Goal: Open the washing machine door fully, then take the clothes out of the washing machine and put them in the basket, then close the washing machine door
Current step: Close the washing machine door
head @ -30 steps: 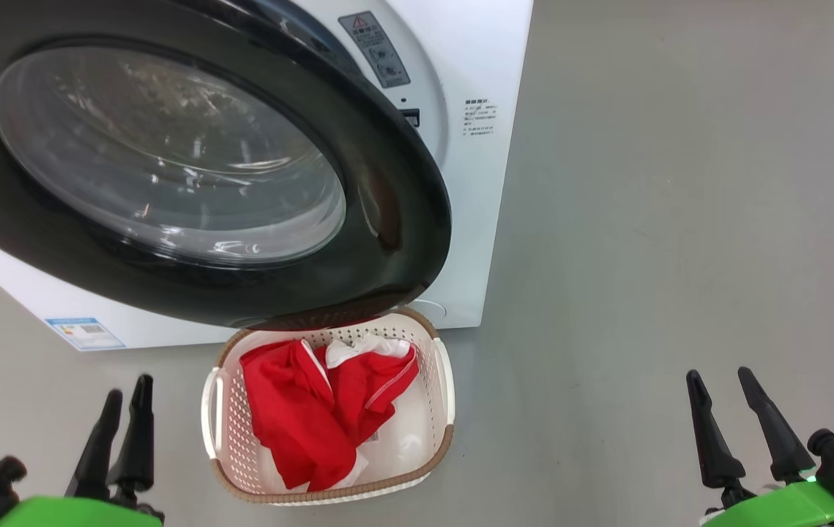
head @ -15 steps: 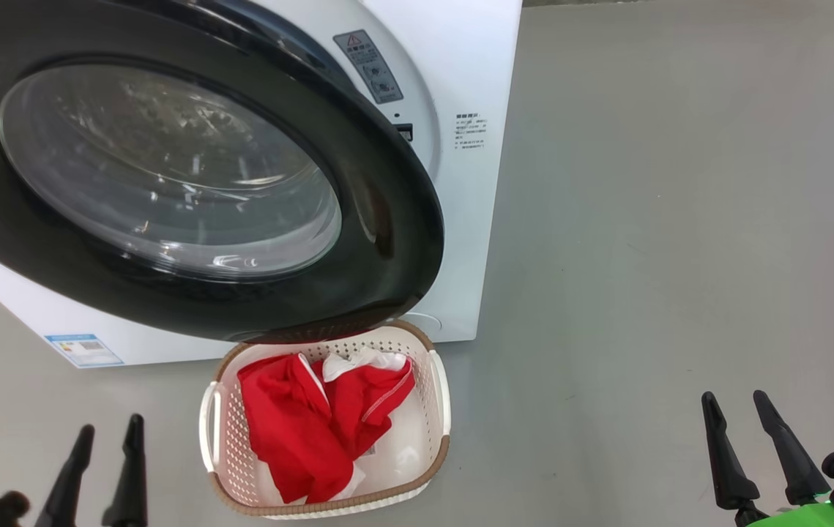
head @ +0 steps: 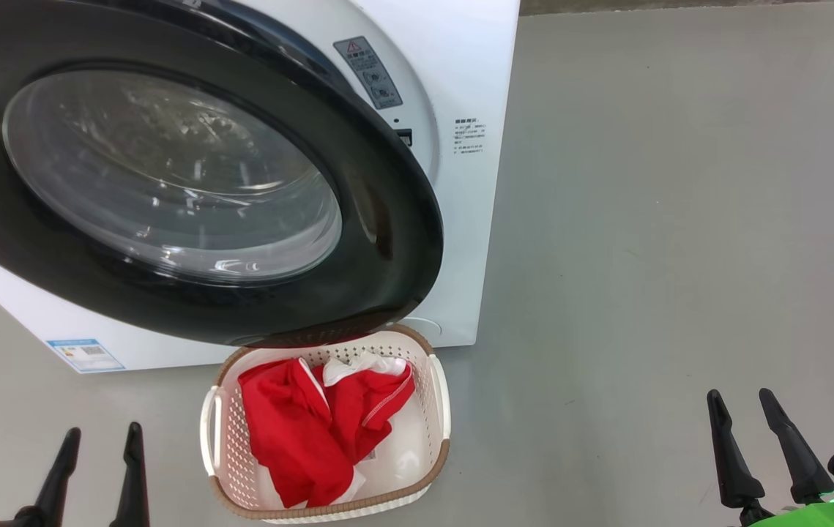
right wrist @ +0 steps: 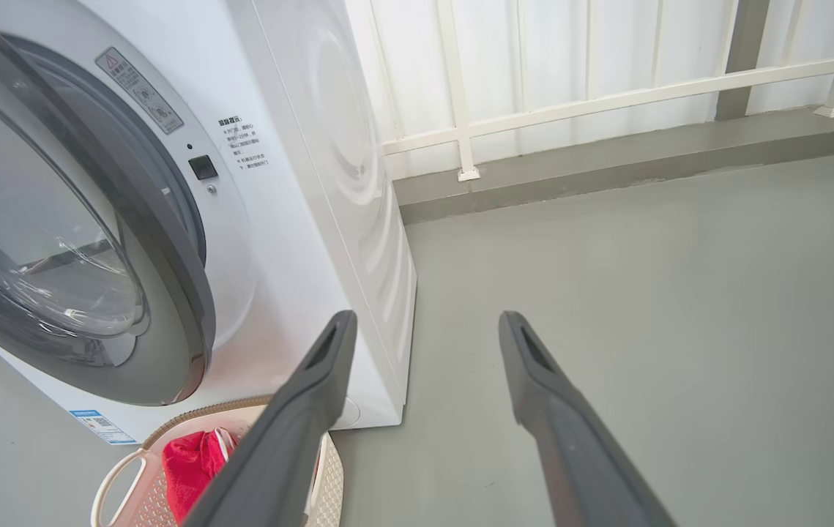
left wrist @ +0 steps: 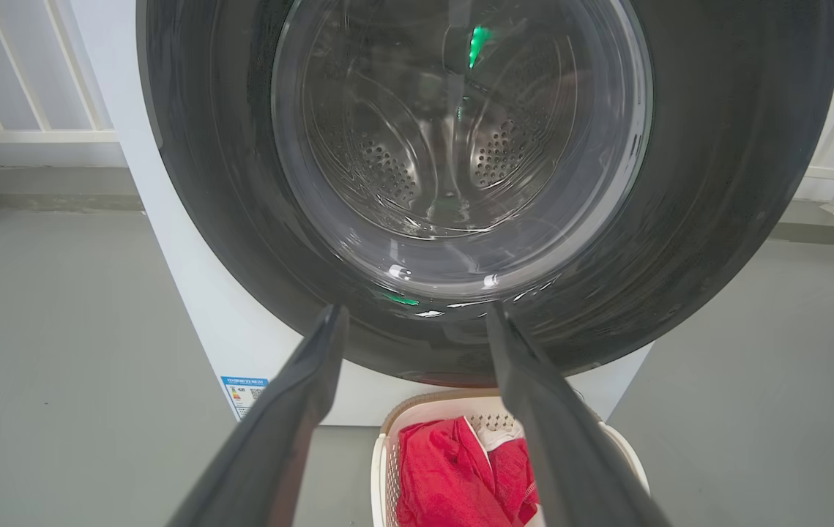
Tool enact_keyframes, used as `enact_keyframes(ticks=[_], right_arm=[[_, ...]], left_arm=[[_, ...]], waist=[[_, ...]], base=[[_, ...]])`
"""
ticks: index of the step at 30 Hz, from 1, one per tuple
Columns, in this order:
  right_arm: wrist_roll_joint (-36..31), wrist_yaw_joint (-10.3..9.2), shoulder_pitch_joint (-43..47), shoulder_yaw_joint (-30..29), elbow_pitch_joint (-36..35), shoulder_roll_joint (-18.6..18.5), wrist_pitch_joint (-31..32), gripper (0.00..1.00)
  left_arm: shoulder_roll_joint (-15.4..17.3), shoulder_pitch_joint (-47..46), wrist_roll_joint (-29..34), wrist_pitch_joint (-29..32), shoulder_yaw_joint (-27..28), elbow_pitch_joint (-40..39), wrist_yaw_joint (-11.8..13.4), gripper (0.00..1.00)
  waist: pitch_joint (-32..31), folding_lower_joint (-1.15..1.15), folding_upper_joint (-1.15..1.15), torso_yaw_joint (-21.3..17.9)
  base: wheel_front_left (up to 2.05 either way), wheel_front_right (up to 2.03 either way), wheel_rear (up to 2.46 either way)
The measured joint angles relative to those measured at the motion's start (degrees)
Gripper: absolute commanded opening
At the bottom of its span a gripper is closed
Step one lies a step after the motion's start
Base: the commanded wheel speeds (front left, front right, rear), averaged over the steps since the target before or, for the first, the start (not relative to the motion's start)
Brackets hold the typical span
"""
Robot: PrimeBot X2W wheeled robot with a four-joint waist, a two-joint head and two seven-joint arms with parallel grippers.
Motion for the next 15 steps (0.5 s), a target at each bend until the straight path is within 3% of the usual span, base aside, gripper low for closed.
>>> enact_keyframes(ticks=[15], right_arm=[[0.0, 0.0, 0.0, 0.2, 0.0, 0.0, 0.0, 1.0]], left_arm=[[-2.2, 0.0, 1.2, 0.0, 0.6, -1.1, 0.0, 1.0]], waist=[[-0.1, 0.0, 0.0, 0.5]], base=[[0.0, 0.0, 0.0]])
